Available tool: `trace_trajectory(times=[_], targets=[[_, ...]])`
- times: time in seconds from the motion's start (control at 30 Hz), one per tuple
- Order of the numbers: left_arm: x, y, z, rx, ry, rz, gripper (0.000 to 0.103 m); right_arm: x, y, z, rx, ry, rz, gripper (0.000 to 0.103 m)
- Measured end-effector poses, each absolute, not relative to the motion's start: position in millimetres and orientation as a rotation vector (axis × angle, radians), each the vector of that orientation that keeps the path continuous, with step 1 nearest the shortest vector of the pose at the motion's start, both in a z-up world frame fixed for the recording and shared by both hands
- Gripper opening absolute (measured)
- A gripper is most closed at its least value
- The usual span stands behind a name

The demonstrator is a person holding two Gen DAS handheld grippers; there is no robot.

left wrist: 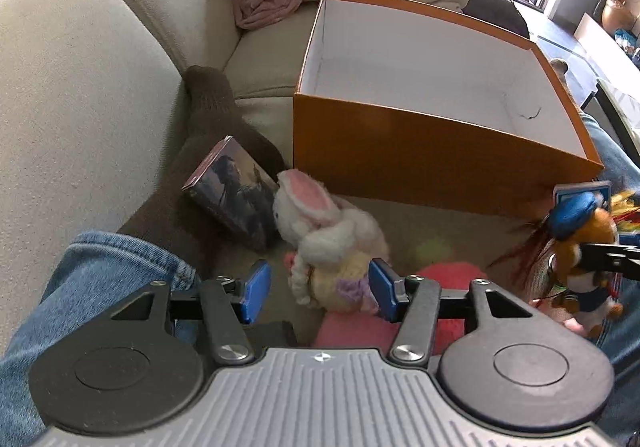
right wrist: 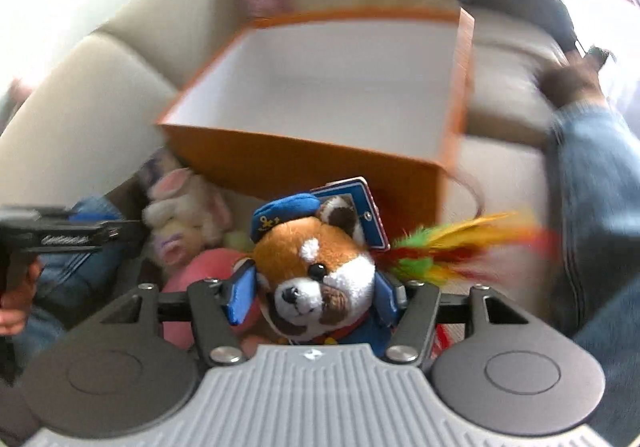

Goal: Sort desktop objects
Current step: 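Grasp the red-panda plush with the right gripper while the left gripper grasps the white bunny plush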

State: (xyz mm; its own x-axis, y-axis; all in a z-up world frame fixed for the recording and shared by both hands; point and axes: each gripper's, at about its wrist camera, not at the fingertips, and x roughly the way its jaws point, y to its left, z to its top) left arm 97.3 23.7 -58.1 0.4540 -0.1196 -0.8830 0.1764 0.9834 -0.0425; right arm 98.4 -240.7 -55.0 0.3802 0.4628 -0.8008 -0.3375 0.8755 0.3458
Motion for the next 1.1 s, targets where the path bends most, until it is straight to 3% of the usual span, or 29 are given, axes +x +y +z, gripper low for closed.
trace_trajectory(times=[0.13,0.23,0.37,0.6,0.9,1.03,1.1], targets=[[97.2,21.4,-57.9,0.072,1.082,-0.188,0.064,100.3,-238.3,-71.1,0.169,1.115,0.532,0.067],[98.6,23.5,-59.3,0.066,1.093,-0.184,0.064,90.4,-237.9,-60.1,0.108,1.069,0.563,0.082],[101.3,24.0,-60.4,0.073,1.099,-0.182,0.064,76.3,-242.2,-52.2,0.012,1.083,0.609,0.081],[101.2,24.2,-60.1,0.077,1.102,-0.191,0.064,57.6,-222.7,-29.2,-0.119,1.017,0.754,0.071],[111.6,26.9,-62.7,0.081,1.144,-0.209,0.064,97.9,-191.4,-87.9,-0.359,1.209,0.692,0.063],[132.6,29.4,-70.9,0.043,1.185,-0.191,0.067,116.0,-184.5,-93.3,-0.291,1.253,0.745,0.043],[140.4,28.2,-76.6,0.033,1.198,-0.186,0.073,118.9,-174.2,-95.3,-0.266,1.268,0.79,0.039]])
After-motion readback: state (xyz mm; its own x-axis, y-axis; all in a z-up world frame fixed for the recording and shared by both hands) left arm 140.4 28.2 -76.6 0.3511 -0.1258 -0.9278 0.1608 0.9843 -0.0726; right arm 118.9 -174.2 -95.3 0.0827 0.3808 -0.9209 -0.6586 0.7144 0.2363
